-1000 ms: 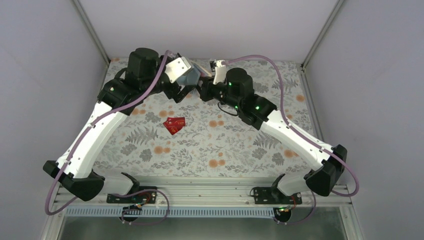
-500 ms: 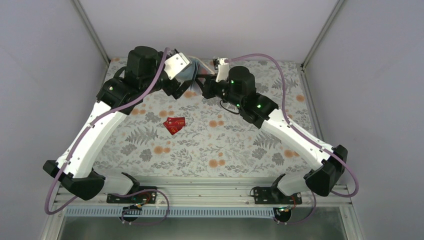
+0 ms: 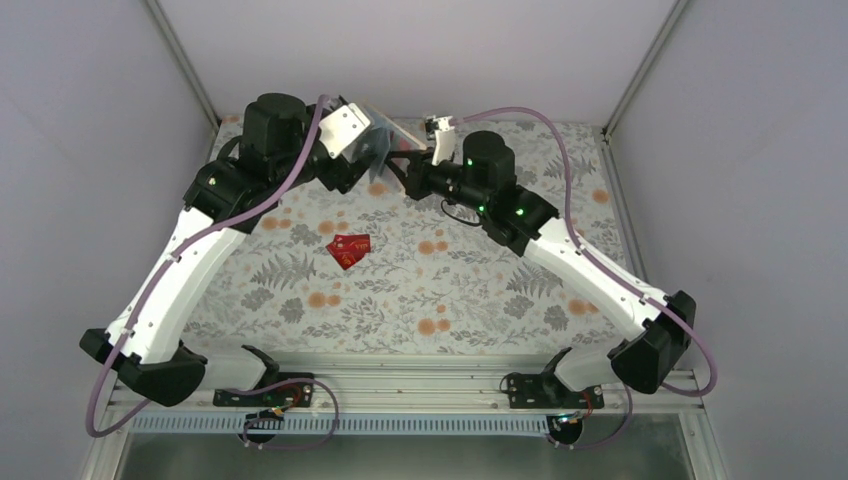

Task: Take the credit cards out of the card holder

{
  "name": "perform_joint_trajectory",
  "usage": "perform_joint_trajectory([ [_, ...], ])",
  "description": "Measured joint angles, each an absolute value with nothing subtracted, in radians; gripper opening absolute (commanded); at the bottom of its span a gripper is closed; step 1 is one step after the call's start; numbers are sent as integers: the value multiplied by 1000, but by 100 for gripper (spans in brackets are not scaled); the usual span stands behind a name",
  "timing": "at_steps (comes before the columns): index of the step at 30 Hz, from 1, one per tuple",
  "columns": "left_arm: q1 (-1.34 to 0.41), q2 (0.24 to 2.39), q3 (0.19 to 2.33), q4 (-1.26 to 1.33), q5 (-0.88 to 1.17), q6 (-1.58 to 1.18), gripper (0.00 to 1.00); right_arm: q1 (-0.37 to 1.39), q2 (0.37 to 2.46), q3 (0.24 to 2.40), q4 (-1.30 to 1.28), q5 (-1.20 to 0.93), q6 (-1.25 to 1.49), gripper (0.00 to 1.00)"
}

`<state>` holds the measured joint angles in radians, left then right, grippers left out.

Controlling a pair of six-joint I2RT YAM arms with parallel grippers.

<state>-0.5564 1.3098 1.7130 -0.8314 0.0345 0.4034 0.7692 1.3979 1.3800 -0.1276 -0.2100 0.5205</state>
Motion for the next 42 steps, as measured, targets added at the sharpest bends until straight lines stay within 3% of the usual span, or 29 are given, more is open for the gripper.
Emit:
perform_joint_trajectory([
  [4,-544,1309,1713,-824,11,403,87,770,1375,1360,-89,-317,490,4],
  [9,-536,1299,1717,-825,7,405,100,757,1350,1346,-58,-417,438,4],
  [12,-525,1287,1721,-833,20,400,100,751,1341,1341,-52,-462,392,5],
  [25,-489,1218,1808,-1028,458,580,100,748,1210,1319,-176,-742,-31,5],
  [28,-489,1215,1811,-1062,543,616,80,748,1195,1320,-216,-769,-93,6],
  [32,-488,1216,1819,-1165,706,700,20,748,1180,1320,-250,-786,-146,6],
  [34,-489,1215,1822,-1211,777,730,3,748,1176,1322,-262,-791,-163,6],
  [37,-488,1211,1822,-1243,827,754,2,748,1174,1324,-274,-802,-178,13],
  [40,-487,1200,1806,-1245,842,743,2,749,1170,1324,-282,-796,-185,45],
  [42,-487,1179,1771,-1218,817,696,2,745,1166,1324,-285,-752,-170,58],
])
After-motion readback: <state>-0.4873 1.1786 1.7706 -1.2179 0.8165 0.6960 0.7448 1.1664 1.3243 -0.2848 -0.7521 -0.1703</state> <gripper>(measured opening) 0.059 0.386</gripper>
